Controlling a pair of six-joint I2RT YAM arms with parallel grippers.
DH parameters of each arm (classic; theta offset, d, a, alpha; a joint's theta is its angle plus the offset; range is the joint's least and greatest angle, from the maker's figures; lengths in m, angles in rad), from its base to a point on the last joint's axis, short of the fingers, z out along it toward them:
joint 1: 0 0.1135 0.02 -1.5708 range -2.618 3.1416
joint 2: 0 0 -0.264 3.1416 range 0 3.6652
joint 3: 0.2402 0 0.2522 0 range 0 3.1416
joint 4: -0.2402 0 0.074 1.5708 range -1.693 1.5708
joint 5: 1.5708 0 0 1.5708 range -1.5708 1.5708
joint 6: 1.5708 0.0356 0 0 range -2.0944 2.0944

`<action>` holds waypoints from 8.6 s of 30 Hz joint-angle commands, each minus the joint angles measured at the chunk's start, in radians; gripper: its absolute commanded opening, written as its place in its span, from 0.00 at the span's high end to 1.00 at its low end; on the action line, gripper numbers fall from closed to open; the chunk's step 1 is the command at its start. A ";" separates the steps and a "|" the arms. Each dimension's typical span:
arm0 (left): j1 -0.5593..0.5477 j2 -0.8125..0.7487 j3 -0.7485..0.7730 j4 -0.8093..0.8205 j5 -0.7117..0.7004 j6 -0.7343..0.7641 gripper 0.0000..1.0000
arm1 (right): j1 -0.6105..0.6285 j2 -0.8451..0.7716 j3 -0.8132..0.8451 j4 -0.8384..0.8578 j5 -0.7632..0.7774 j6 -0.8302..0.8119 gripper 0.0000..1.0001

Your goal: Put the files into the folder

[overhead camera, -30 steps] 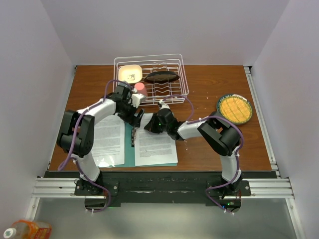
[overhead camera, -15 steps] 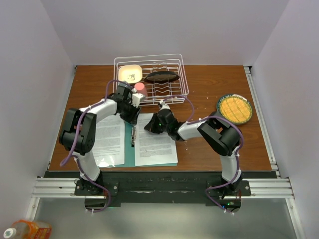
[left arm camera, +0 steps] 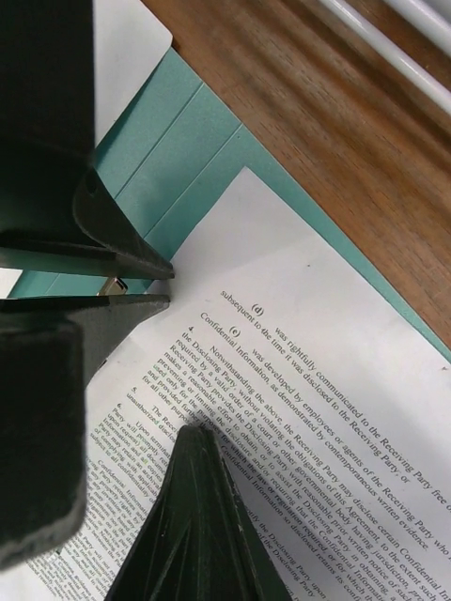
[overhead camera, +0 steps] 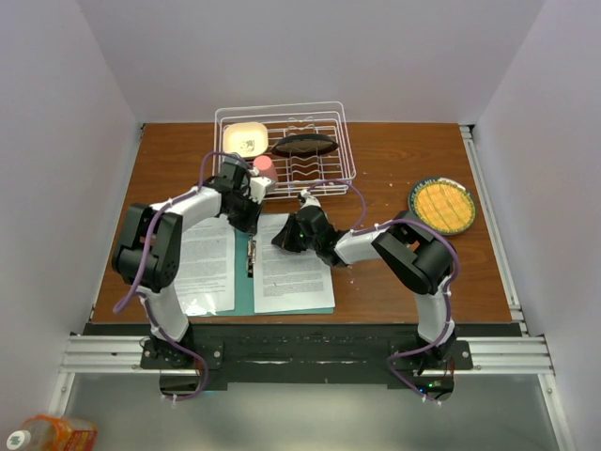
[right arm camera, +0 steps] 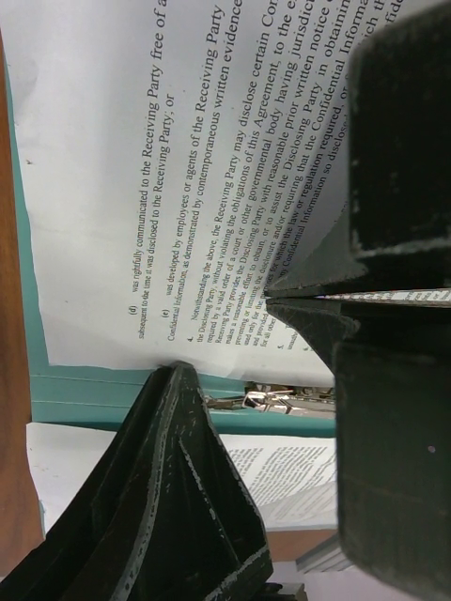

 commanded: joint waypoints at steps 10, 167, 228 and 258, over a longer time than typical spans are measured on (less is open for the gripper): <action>0.005 -0.119 0.011 -0.136 0.049 0.056 0.85 | 0.007 0.045 -0.053 -0.211 0.058 -0.027 1.00; -0.070 0.075 -0.021 -0.021 -0.097 0.121 0.99 | 0.196 0.078 -0.208 0.331 -0.184 -0.340 1.00; -0.052 0.080 -0.015 -0.015 -0.078 0.127 0.99 | 0.185 0.144 -0.277 0.150 -0.089 -0.372 1.00; -0.045 0.089 -0.011 -0.011 -0.075 0.124 0.99 | 0.184 0.241 -0.293 0.193 -0.128 -0.266 1.00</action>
